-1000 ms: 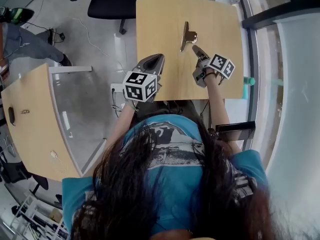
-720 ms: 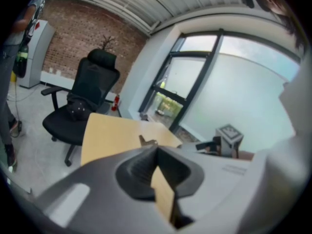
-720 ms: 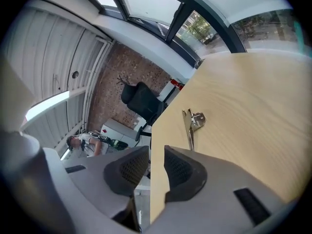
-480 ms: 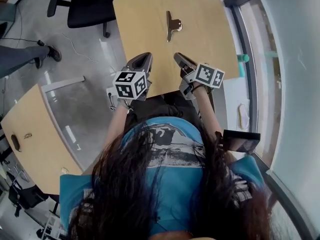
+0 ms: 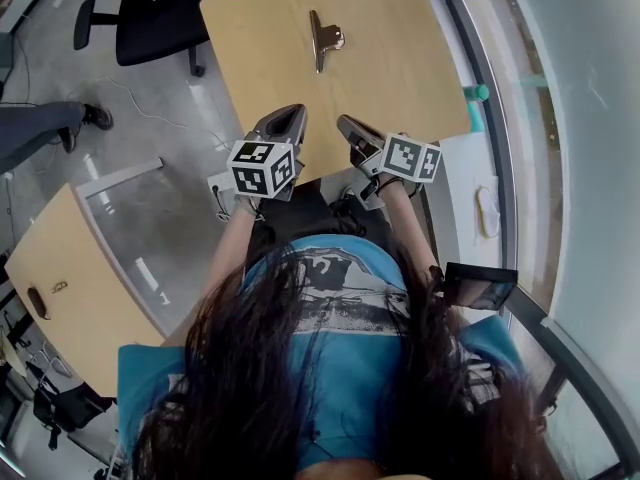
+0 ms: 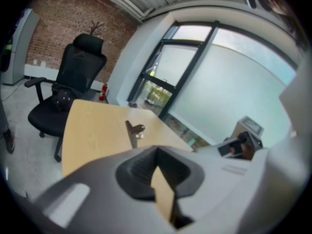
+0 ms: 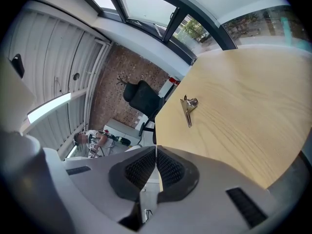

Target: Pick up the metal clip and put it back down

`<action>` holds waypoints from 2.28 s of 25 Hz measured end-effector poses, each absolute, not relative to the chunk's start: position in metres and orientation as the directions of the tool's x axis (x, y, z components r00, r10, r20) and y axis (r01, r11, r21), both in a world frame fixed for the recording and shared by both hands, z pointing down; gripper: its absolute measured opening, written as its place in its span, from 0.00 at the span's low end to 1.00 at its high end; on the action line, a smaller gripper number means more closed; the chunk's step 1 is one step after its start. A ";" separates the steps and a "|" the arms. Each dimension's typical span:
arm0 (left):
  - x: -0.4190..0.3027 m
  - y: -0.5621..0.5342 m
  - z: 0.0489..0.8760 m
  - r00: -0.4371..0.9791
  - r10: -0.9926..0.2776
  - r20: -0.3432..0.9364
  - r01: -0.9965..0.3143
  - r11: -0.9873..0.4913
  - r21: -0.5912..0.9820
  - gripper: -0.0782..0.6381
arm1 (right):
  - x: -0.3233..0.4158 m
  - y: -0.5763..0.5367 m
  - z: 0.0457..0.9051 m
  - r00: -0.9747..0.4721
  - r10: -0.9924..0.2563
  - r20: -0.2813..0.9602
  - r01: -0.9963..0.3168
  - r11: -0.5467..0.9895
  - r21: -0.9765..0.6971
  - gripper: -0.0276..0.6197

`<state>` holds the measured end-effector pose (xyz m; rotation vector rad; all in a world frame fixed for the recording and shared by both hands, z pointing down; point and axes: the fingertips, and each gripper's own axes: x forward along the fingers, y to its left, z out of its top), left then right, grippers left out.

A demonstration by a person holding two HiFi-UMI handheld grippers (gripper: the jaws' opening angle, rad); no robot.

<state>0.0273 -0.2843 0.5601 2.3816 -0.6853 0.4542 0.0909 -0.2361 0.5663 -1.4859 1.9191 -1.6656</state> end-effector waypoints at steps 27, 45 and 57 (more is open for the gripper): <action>0.054 -0.056 0.523 0.674 -0.595 0.438 -0.739 -0.550 0.390 0.11 | 0.156 0.011 0.548 -0.562 -0.749 0.350 -0.510 -0.019 -0.860 0.06; 0.027 0.038 0.511 0.669 -0.578 0.468 -0.740 -0.580 0.342 0.11 | 0.101 0.071 0.547 -0.635 -0.698 0.332 -0.472 0.010 -0.882 0.06; -0.071 0.079 0.499 0.697 -0.568 0.437 -0.714 -0.605 0.352 0.11 | -0.004 0.106 0.531 -0.628 -0.692 0.355 -0.514 0.027 -0.857 0.07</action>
